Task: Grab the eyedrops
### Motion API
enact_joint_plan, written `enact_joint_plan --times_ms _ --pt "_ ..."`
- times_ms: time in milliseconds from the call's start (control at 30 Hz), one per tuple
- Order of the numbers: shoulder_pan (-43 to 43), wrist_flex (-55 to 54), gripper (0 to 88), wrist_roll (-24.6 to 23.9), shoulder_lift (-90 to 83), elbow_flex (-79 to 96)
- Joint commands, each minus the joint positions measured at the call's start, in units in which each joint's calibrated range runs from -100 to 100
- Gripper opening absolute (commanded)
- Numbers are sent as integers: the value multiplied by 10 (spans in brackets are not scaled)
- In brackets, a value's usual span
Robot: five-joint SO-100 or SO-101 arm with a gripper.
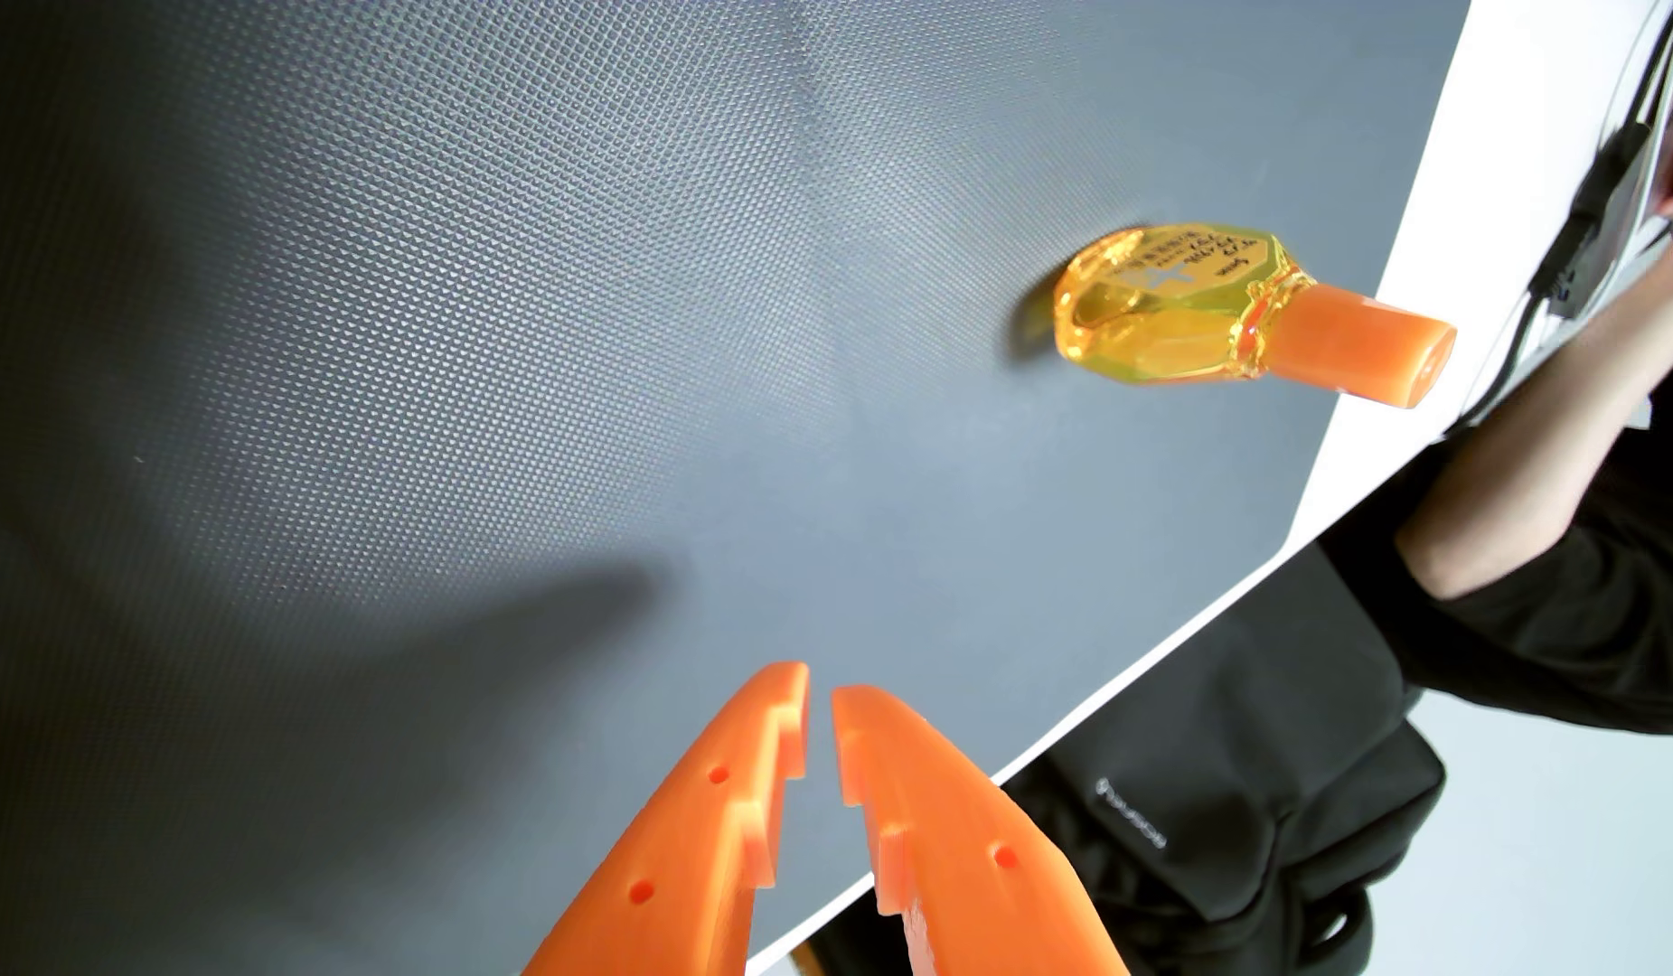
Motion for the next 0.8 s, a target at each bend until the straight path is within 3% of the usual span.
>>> enact_joint_plan --times_ms 0,300,400,767 --pt "3 -1 9 -1 -6 -1" --pt "-17 -34 9 -3 0 -33" --pt "-18 -2 9 4 8 -87" --pt "-20 83 10 108 190 -325"
